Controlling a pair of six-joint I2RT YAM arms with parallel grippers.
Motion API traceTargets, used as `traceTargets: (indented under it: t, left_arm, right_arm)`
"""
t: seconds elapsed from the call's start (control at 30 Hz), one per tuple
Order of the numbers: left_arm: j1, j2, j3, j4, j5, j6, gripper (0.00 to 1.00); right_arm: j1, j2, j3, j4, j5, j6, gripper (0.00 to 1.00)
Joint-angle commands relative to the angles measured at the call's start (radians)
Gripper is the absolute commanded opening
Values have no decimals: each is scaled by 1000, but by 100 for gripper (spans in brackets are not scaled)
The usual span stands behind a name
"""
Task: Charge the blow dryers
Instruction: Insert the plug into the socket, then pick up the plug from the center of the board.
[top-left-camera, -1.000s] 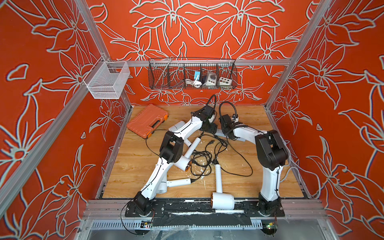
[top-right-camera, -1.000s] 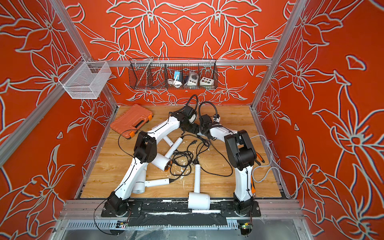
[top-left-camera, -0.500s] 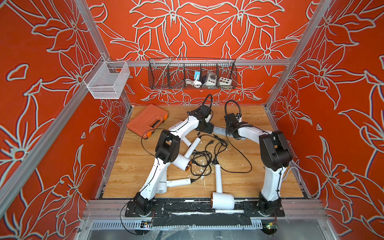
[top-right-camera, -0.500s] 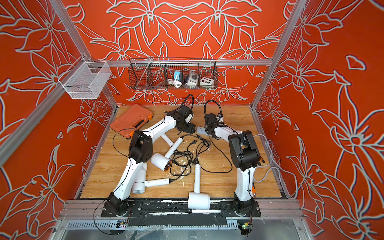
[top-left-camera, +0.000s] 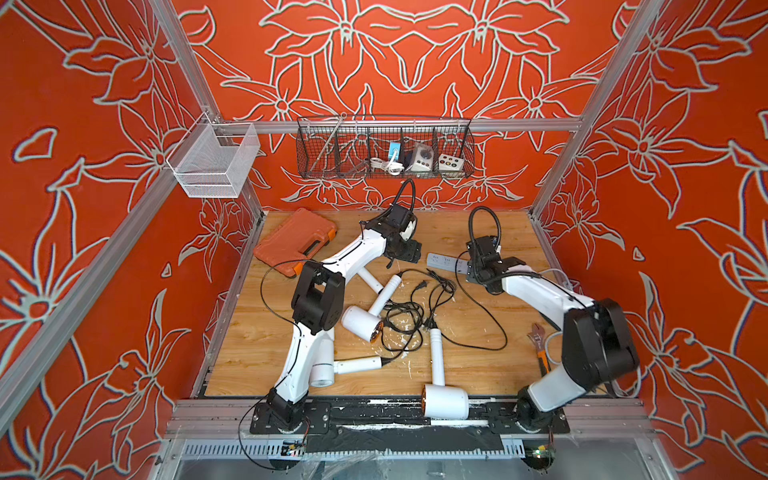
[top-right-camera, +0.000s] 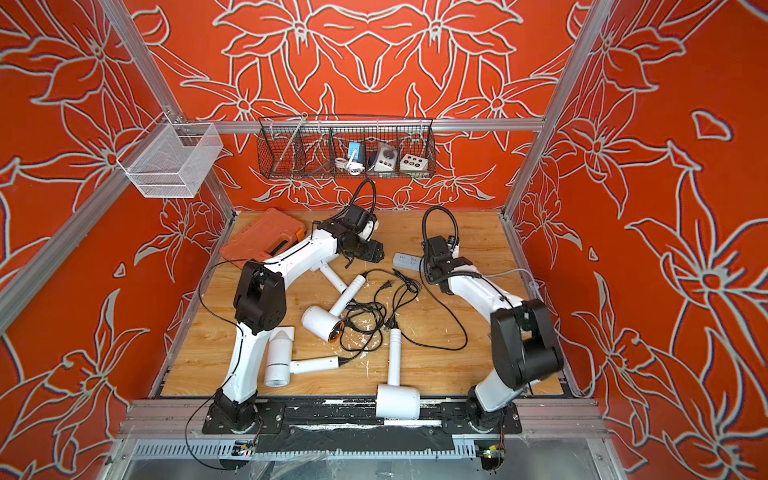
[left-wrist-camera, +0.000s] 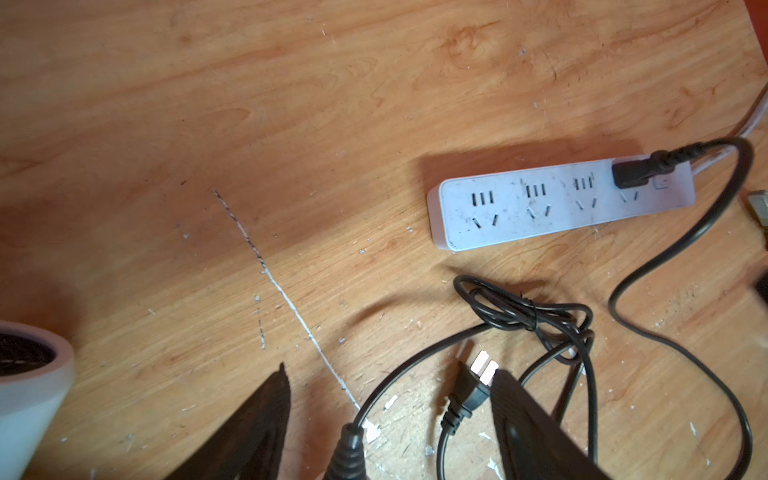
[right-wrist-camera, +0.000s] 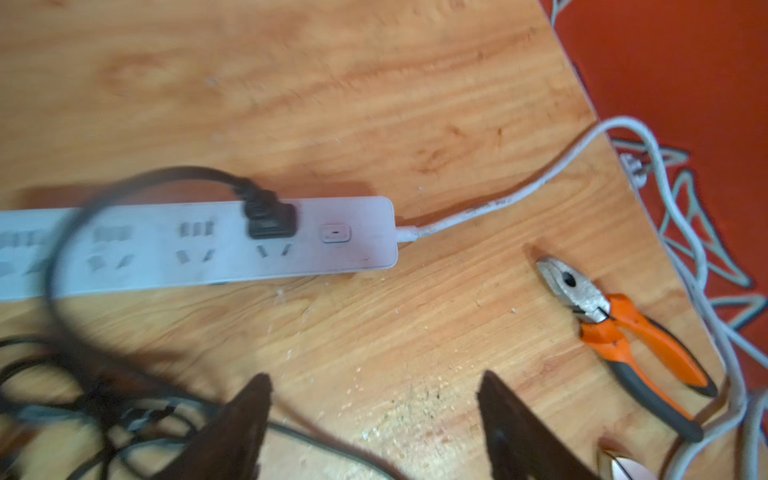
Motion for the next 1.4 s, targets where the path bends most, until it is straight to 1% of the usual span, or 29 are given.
traceTargets:
  t: [0.0,0.07,0.13,0.17,0.23,0.33,0.4,0.47,0.53,0.57,0.6,0.63,0.7,0.87,1.07,1.13,1.23,1.37]
  left_arm:
    - [-2,-54,-67,2,20,0,75]
    - [-2,-99,-151,38,22,-2,75]
    - [-2,-135,-208,58,22,1,75]
    - [-2,-151,-224,62,20,4,74]
    - [-2,-184,-255,80,25,7,74]
    - [-2,-214,-300,102,85,4,72]
    - [-9,-208,-321,103,122,7,70]
    - [-24,-198,-328,98,127,11,69]
    - [-35,-189,-334,104,124,12,69]
    - [-39,-181,-333,103,122,13,69]
    - [-40,-174,-328,98,124,14,68]
    - [-40,-170,-323,95,125,14,68]
    - [-41,-170,-319,94,122,13,68]
    - [-39,-180,-320,97,124,10,68]
    - [-33,-182,-321,107,200,-2,68]
    - [-29,-179,-321,109,230,-7,68]
    - [-25,-185,-321,110,230,-10,68]
    - [-22,-195,-321,112,233,-14,68]
  right_arm:
    - [18,-96,-51,50,-213,-100,73]
    - [50,-146,-87,77,-360,-162,73]
    - [92,-167,-99,68,-433,-170,70]
    - [106,-163,-94,42,-467,-158,67]
    - [125,-146,-84,10,-532,-134,61]
    - [142,-123,-79,3,-609,-116,58]
    - [141,-107,-78,19,-645,-99,55]
    - [142,-85,-70,47,-683,-107,51]
    - [142,-49,-48,34,-692,-110,48]
    - [143,-24,-32,15,-698,-115,46]
    - [144,-4,-21,-2,-696,-114,46]
    - [143,7,-21,-6,-693,-107,46]
    - [144,20,-40,10,-705,-90,42]
    - [167,27,-86,53,-718,-44,42]
    - [186,100,-89,115,-754,13,42]
    - [198,104,-97,125,-737,35,42]
    - [216,85,-124,130,-690,64,42]
    - [231,54,-181,156,-673,113,42]
